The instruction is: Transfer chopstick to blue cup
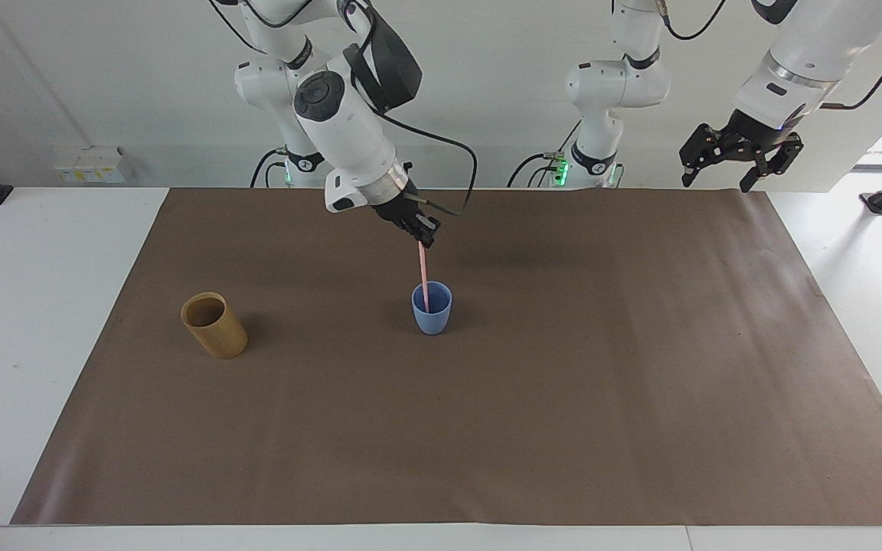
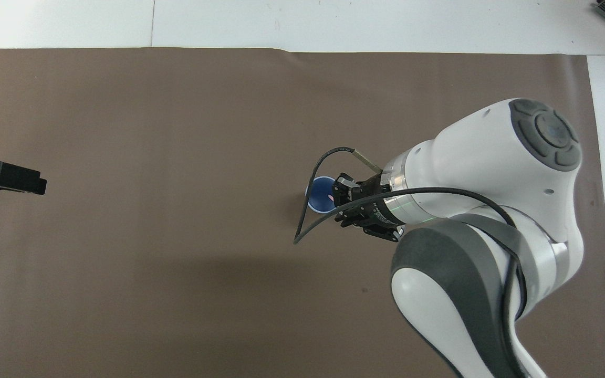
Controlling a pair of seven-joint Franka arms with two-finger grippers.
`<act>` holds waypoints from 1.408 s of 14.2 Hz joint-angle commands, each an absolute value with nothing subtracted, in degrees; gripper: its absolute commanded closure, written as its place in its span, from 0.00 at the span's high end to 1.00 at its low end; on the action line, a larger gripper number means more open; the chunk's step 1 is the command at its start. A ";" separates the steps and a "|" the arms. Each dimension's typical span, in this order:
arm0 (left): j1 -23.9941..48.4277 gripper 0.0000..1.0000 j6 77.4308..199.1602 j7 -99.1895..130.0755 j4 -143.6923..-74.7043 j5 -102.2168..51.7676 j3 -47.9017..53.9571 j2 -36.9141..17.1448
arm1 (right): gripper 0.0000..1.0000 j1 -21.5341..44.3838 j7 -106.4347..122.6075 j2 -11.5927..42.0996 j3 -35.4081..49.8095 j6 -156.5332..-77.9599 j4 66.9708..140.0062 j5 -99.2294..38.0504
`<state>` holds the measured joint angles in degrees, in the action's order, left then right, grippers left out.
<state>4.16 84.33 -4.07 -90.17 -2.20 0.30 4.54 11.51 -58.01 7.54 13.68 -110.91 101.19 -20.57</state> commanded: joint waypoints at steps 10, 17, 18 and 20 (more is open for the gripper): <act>3.16 1.00 83.23 -4.48 -90.97 -1.85 0.62 5.71 | 1.00 6.43 -49.77 1.59 13.10 -109.26 99.14 -10.57; 3.16 1.00 83.23 -4.48 -90.97 -1.85 0.70 5.71 | 1.00 -0.43 -28.95 -2.99 12.92 -103.37 97.56 0.16; 3.16 1.00 83.23 -4.48 -90.97 -1.85 0.70 5.71 | 1.00 -0.61 -25.96 -3.08 12.92 -102.75 97.30 1.13; 3.16 1.00 83.23 -4.48 -90.97 -1.85 0.70 5.71 | 1.00 -2.18 -21.21 -2.99 12.83 -101.35 95.99 1.32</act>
